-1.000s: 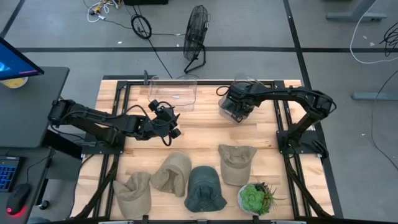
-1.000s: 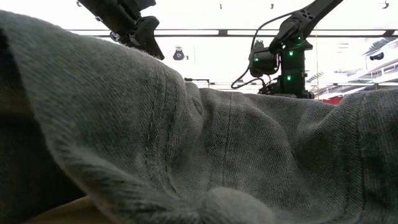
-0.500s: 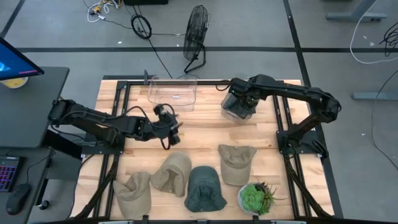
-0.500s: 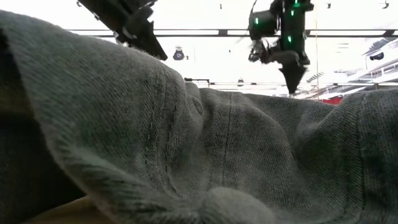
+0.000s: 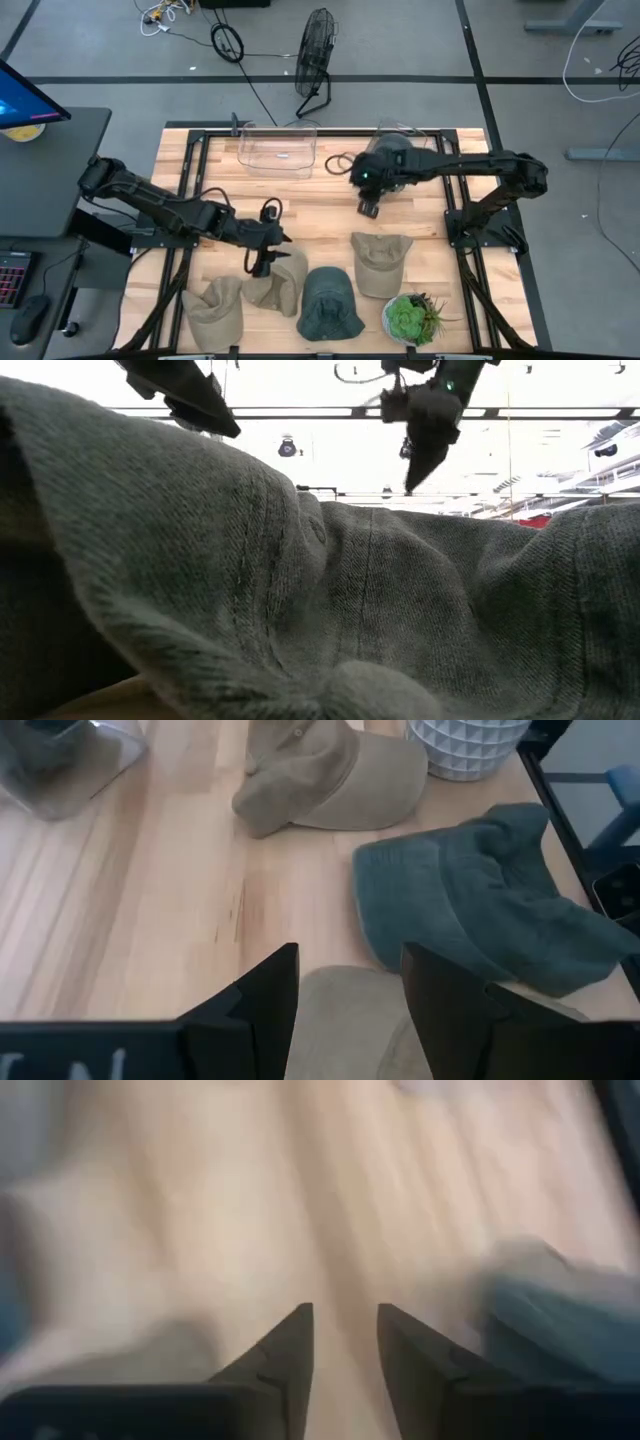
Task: Pick & Place hat
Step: Put the black cap into the right transparent bin
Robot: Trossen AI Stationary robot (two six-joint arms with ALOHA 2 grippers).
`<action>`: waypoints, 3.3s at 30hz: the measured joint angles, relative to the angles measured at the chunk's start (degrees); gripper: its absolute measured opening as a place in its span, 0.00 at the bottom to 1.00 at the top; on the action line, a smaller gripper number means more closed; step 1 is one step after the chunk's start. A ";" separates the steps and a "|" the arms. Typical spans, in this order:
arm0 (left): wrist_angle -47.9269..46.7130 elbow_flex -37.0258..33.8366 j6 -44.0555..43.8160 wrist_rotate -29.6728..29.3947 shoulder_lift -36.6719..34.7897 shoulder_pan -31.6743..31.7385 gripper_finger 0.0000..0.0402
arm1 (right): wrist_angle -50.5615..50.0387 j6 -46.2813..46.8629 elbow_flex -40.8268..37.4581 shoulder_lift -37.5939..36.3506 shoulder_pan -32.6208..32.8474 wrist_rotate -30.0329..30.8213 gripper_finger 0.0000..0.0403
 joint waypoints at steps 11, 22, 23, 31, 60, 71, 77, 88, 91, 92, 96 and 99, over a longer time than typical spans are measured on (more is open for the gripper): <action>-0.85 0.00 -7.53 -3.49 0.00 -1.80 0.45 | 31.64 -2.86 -8.27 1.25 20.44 -11.93 0.44; 3.15 -0.48 -15.04 -6.25 4.41 -10.37 0.45 | 49.89 3.97 -12.88 8.44 32.55 -0.46 0.44; 4.45 -0.52 -15.08 -7.46 5.44 -10.87 0.45 | 50.99 5.09 -12.88 9.48 32.75 -0.47 0.44; 16.73 -0.46 -15.10 -8.88 12.41 -12.26 0.45 | 57.30 10.82 -12.86 16.89 34.52 -2.83 0.44; 18.39 -0.50 -17.54 -8.90 15.78 -12.22 0.45 | 56.24 12.07 -12.80 19.73 35.48 3.48 0.05; 18.79 -0.50 -17.99 -8.90 15.78 -12.02 0.45 | 20.22 -3.12 -3.91 -1.39 32.42 26.62 0.02; 18.84 -0.50 -17.98 -8.90 15.76 -12.02 0.45 | 2.28 -5.84 -1.82 -11.37 26.31 43.83 0.01; 18.83 -0.50 -17.94 -8.90 15.76 -11.76 0.45 | -7.46 -20.60 -1.92 -15.87 4.12 46.08 0.01; 18.85 -0.50 -17.94 -8.92 15.76 -11.76 0.45 | -7.37 -20.97 -2.63 -14.79 -1.45 41.59 0.01; 18.83 -0.50 -17.94 -8.95 15.76 -11.76 0.45 | -7.11 -21.03 -3.09 -14.37 -2.99 39.35 0.01; 18.84 -0.50 -17.90 -9.03 15.76 -11.76 0.45 | -1.66 -25.91 -7.24 -12.78 -7.39 37.24 0.01; 18.84 -0.50 -17.90 -9.07 15.76 -11.76 0.45 | 4.76 -31.49 -11.39 -11.38 -9.71 36.91 0.01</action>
